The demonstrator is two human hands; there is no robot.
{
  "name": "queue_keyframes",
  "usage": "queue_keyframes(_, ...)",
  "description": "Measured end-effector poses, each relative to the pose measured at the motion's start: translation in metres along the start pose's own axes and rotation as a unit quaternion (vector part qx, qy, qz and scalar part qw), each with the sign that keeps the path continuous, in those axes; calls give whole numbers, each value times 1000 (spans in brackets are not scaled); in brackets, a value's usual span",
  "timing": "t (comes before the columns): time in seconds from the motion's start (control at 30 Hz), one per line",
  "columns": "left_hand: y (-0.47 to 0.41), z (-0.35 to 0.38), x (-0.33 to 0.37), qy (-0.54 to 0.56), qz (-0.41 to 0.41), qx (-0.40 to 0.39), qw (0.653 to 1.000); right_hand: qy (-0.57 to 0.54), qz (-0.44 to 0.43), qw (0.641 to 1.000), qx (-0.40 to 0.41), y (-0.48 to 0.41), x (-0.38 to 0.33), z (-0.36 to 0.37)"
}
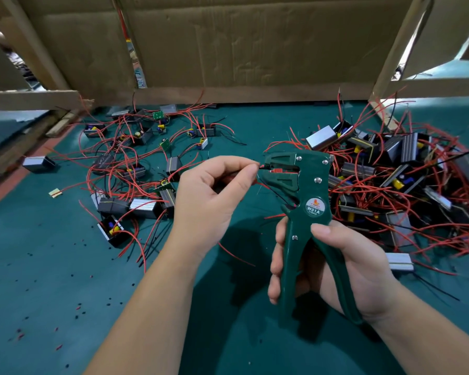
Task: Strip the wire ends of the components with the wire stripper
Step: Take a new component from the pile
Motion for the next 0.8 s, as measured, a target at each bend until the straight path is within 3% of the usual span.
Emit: queue_keyframes(0.8,0,0,0,-18,-6,-15,1000,0,7,1000,-8,1,1,-1)
Point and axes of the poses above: each hand's wrist, its own y-axis away from the middle knuckle, its own z-axis out of the palm, x = y × z, the point moved 7 cm from there along -y, towards the middle knuckle, and after that the axes turned 12 degrees about -x, right-handed, at the moved point
